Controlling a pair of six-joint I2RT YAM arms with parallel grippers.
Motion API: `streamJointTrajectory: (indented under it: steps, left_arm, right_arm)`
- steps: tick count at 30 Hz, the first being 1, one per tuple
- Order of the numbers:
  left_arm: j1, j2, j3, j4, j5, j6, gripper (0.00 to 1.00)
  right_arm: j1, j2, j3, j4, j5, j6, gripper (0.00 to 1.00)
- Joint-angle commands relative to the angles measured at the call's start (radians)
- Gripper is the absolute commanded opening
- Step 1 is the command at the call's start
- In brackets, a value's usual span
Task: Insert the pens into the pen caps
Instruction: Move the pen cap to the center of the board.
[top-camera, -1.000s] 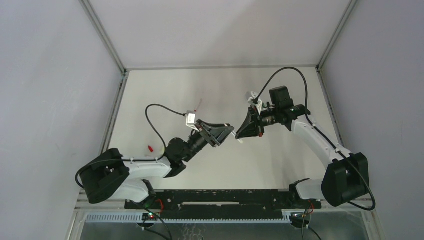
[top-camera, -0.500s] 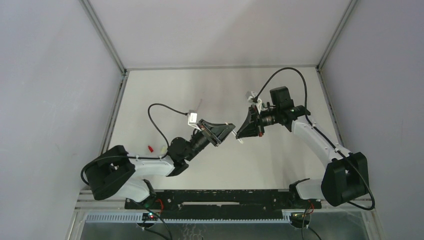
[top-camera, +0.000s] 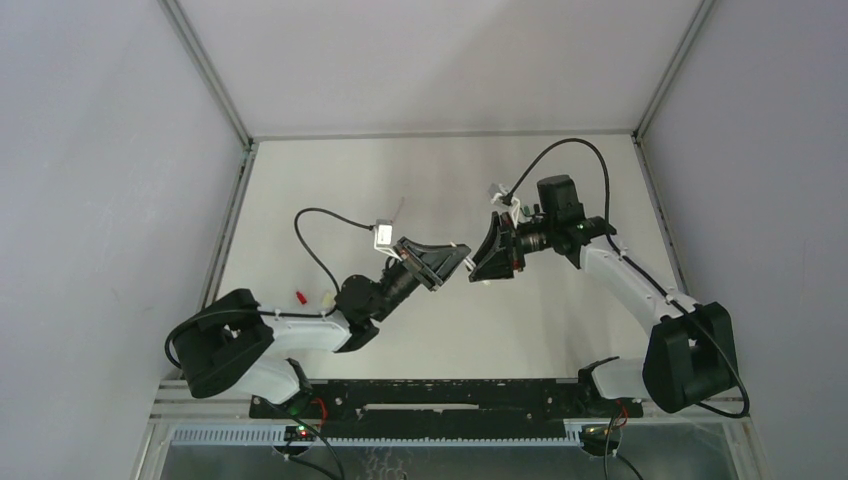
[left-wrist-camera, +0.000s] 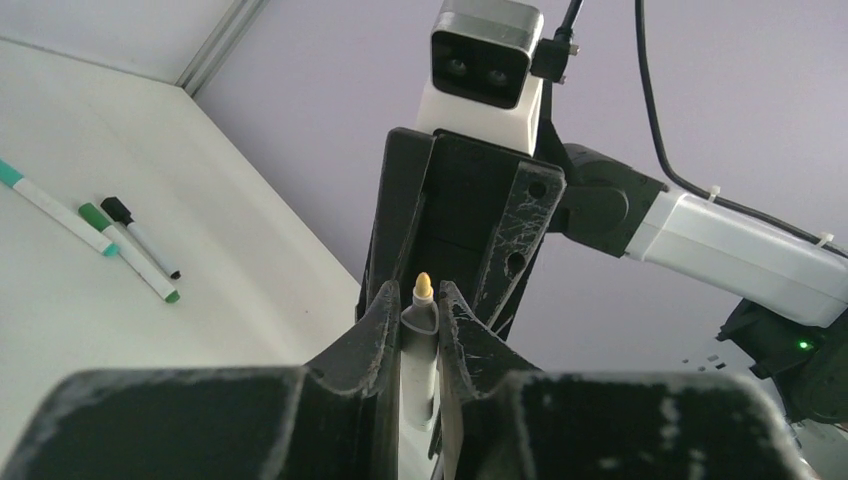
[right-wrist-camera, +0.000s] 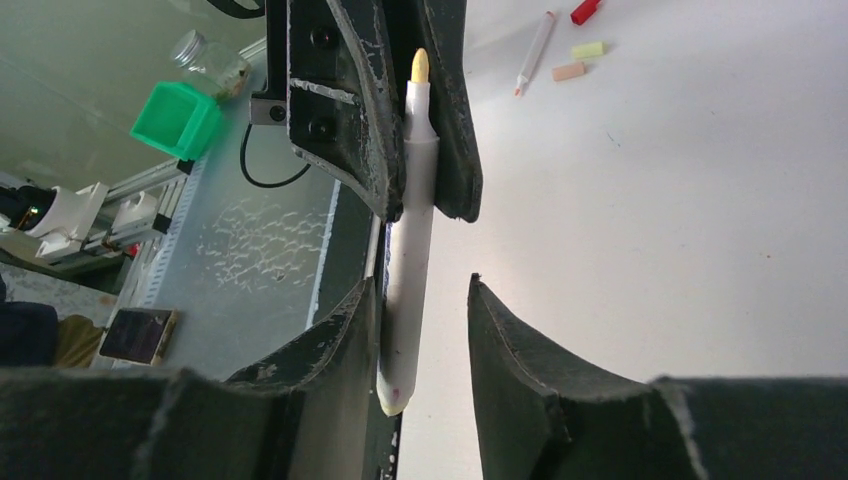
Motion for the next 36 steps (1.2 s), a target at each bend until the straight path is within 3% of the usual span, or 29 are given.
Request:
streamJointTrajectory:
  steps: [1,12,16,18,25,30,36]
  left_arm:
    - [-0.004,-0.002,0.064,0.059,-0.027,0.002,0.00]
    - [-0.006,0.009,0.069,0.066,-0.046,0.008,0.00]
    - [-0.007,0.008,0.068,0.065,-0.047,0.008,0.00]
    - [-0.006,0.003,0.063,0.066,-0.050,0.008,0.02]
    - [0.002,-0.084,-0.005,-0.001,-0.061,0.025,0.37]
    - [0.034,-0.251,-0.094,-0.236,-0.023,0.059,0.57]
    - [0.090,-0.518,-0.054,-0.923,-0.022,0.211,0.68]
  right_arm:
    - [0.015,-0.003,-0.012,0.111,-0.016,0.107,0.43]
    - [0.041,0.000,-0.031,0.226,-0.011,0.255,0.31]
    - [0.044,0.004,-0.031,0.238,-0.013,0.270,0.03]
    - [0.041,0.003,-0.031,0.235,-0.017,0.265,0.00]
    - [-0.002,-0.011,-0.022,0.168,-0.031,0.165,0.00]
    - [-0.023,-0.004,0.013,0.033,-0.010,0.030,0.00]
    - [-0.046,-0.006,0.036,-0.051,0.019,-0.056,0.00]
